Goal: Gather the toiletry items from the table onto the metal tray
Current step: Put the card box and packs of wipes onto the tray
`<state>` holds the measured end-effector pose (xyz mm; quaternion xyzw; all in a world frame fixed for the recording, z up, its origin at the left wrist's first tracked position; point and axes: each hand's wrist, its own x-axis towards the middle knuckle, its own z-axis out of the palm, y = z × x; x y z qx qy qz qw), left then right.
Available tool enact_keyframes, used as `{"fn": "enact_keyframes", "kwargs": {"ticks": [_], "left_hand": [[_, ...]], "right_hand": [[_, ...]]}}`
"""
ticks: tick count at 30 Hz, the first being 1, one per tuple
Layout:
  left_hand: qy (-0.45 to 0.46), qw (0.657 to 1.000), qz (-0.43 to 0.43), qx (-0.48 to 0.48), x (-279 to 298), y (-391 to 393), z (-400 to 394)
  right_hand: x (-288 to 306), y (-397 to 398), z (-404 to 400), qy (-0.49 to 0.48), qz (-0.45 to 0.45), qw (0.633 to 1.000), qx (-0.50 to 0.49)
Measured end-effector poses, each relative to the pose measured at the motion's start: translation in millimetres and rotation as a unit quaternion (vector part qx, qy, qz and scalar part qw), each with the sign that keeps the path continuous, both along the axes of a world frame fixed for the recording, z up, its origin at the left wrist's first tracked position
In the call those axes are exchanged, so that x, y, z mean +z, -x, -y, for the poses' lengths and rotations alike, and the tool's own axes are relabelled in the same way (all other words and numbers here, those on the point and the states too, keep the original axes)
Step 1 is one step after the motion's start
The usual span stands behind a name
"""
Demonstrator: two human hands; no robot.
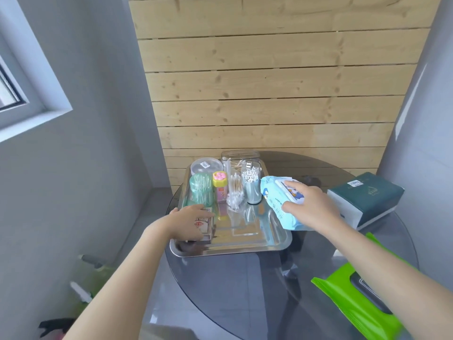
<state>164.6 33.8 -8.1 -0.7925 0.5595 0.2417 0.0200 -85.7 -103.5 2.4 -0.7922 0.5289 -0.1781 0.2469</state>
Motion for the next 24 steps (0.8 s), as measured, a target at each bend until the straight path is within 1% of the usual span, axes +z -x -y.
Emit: {"fn": "enact_keyframes", "kwargs": {"ticks": [2, 5, 7, 9, 10, 11, 13, 14, 15, 16, 18, 20, 22, 24], "left_hand": [[0.030, 0.998, -0.043, 0.042, 2, 1, -2], [0.129, 0.989, -0.041, 0.065, 4, 12, 1], [0.208, 0.971, -0.085, 0.077, 7, 24, 4], [0.265, 0.945, -0.157, 0.107, 14, 34, 8], [0.285, 0.927, -0.210, 0.127, 17, 38, 10], [0.295, 0.904, -0.272, 0.149, 19, 41, 12], [0.273, 0.863, -0.384, 0.184, 23, 46, 15], [0.254, 0.856, -0.412, 0.185, 23, 47, 15], [0.233, 0.864, -0.412, 0.171, 23, 47, 14], [0.213, 0.883, -0.390, 0.151, 23, 47, 12], [0.181, 0.923, -0.319, 0.120, 21, 43, 8], [0.155, 0.953, -0.231, 0.123, 20, 38, 6], [0.121, 0.973, -0.148, 0.127, 15, 34, 5], [0.102, 0.982, -0.098, 0.122, 7, 32, 7]], "right_hand": [[0, 0, -1, -0.008, 0.001, 1.000, 0.004], [1, 4, -5, -0.011, 0.007, 1.000, 0.001], [6, 8, -11, 0.036, -0.011, 0.999, 0.011], [13, 11, -19, 0.094, -0.023, 0.994, 0.050], [18, 12, -23, 0.102, -0.010, 0.991, 0.084], [21, 12, -25, 0.091, 0.009, 0.988, 0.125], [24, 8, -27, 0.039, 0.038, 0.976, 0.210], [23, 4, -28, 0.017, 0.039, 0.968, 0.248], [22, 0, -28, 0.006, 0.032, 0.959, 0.281], [20, -6, -28, 0.004, 0.018, 0.951, 0.309], [18, -17, -26, 0.008, -0.022, 0.936, 0.351], [17, -25, -21, 0.001, -0.081, 0.928, 0.365], [12, -32, -14, -0.007, -0.140, 0.912, 0.387], [9, -37, -9, -0.014, -0.184, 0.895, 0.407]]}}
